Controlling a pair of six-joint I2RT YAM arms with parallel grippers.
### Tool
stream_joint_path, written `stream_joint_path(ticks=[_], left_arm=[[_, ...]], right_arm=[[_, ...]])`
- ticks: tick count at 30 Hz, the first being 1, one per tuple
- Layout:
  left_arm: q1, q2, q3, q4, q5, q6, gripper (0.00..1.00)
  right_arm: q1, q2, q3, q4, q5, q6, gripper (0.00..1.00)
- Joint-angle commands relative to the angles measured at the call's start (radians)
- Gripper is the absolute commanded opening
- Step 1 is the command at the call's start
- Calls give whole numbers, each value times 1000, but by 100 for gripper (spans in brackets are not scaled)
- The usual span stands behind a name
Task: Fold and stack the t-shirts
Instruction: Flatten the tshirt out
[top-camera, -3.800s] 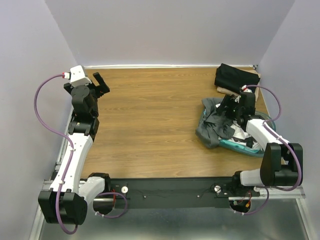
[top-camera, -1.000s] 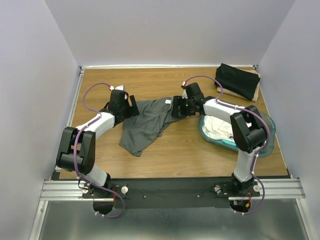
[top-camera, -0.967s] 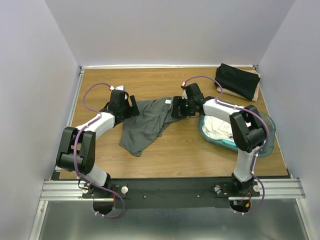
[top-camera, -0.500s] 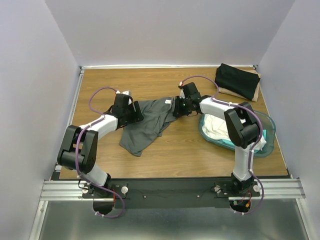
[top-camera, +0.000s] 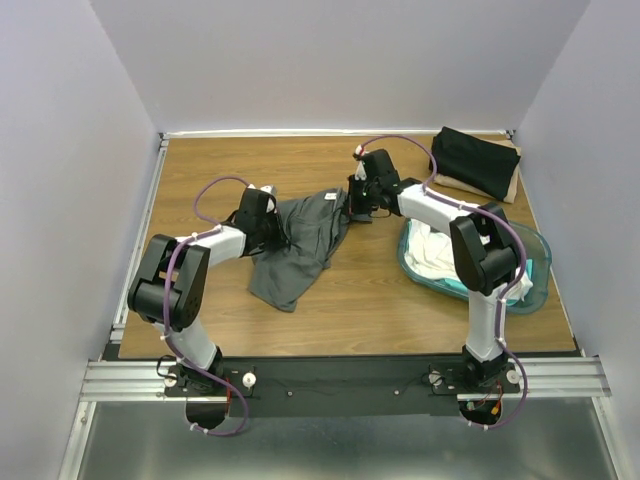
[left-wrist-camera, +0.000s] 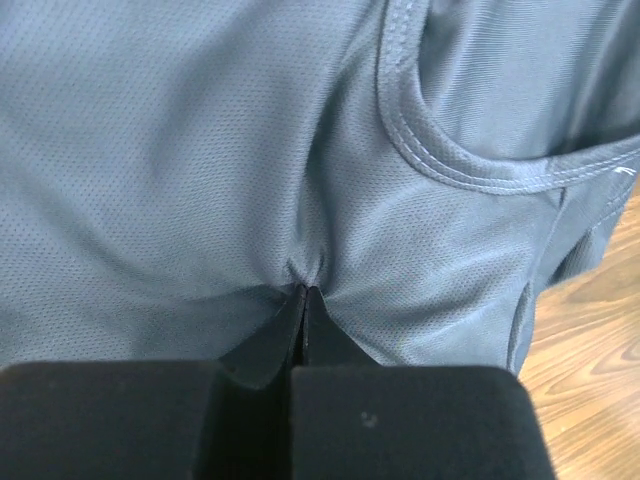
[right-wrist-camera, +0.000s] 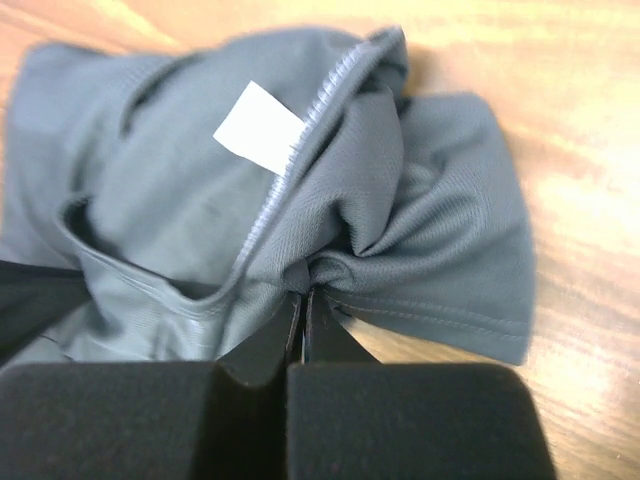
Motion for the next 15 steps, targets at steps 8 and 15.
stream_joint_path(ticks=[8,15], left_arm=[[39,-213,247,-151,-25,20,0],[148,-365,331,-200,56,-1,0]], right_arm=[[-42,-48,221,-68,70,-28,0],[-103,-202,298,-86,112,-50,0]])
